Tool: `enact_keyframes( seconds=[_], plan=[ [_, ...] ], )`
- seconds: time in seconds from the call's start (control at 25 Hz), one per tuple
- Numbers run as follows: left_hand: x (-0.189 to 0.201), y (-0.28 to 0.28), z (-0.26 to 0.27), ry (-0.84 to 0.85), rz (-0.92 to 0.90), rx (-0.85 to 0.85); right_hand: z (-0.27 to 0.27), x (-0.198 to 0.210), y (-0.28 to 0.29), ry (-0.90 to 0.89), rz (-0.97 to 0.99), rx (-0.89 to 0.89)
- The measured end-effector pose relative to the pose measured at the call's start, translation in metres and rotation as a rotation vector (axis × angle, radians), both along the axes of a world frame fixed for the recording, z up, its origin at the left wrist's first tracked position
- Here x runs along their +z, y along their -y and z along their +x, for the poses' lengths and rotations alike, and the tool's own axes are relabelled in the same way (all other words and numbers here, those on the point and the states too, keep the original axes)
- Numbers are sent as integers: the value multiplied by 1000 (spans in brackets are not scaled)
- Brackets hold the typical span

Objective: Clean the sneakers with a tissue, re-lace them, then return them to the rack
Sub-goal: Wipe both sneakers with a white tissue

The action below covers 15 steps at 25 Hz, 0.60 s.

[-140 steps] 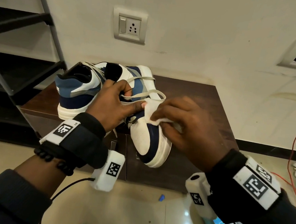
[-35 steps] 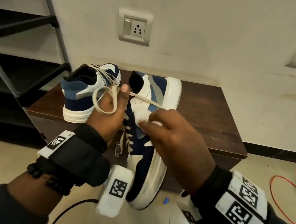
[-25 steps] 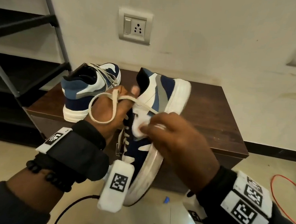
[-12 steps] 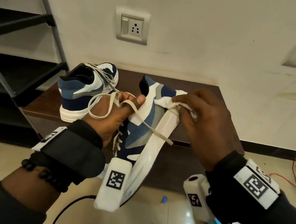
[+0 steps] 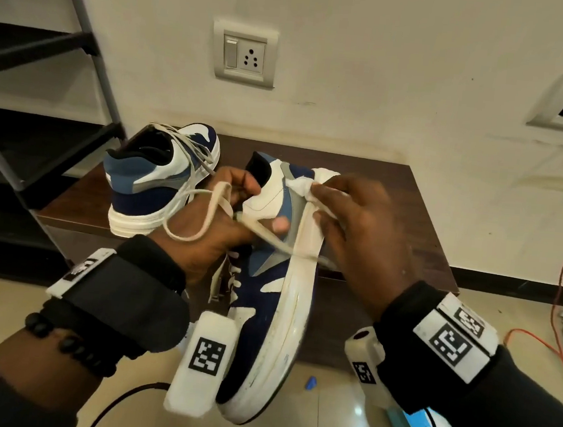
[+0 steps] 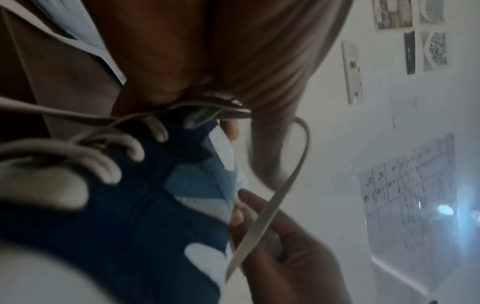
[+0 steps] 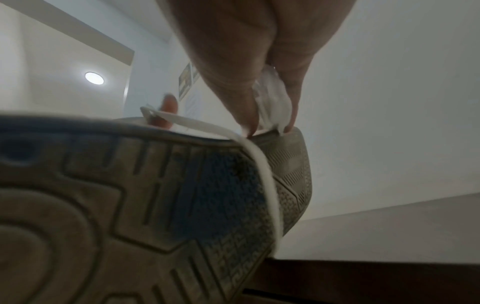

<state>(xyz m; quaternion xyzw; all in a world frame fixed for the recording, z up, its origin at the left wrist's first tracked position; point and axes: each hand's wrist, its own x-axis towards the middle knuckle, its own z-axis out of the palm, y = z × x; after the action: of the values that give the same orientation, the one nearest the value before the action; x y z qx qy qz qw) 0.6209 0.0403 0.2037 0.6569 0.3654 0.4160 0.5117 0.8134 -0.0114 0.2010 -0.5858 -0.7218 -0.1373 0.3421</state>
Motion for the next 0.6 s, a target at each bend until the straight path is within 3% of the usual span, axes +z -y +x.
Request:
enact_keyframes(
  seconds=[0.12, 0.24, 0.4, 0.48, 0.6],
  plan=[
    [-3, -3, -6, -35, 45, -57, -4, 3, 9, 134, -14, 43],
    [4, -2, -7, 193, -1, -87, 0, 25, 15, 67, 15, 71],
    [19, 1, 1, 446, 65, -147, 1, 60, 24, 25, 300, 128],
    [21, 3, 2, 402, 116, -139, 0, 61, 25, 91, 320, 131],
    [13, 3, 0, 318, 117, -100, -11, 36, 24, 144, 174, 201]
  ],
)
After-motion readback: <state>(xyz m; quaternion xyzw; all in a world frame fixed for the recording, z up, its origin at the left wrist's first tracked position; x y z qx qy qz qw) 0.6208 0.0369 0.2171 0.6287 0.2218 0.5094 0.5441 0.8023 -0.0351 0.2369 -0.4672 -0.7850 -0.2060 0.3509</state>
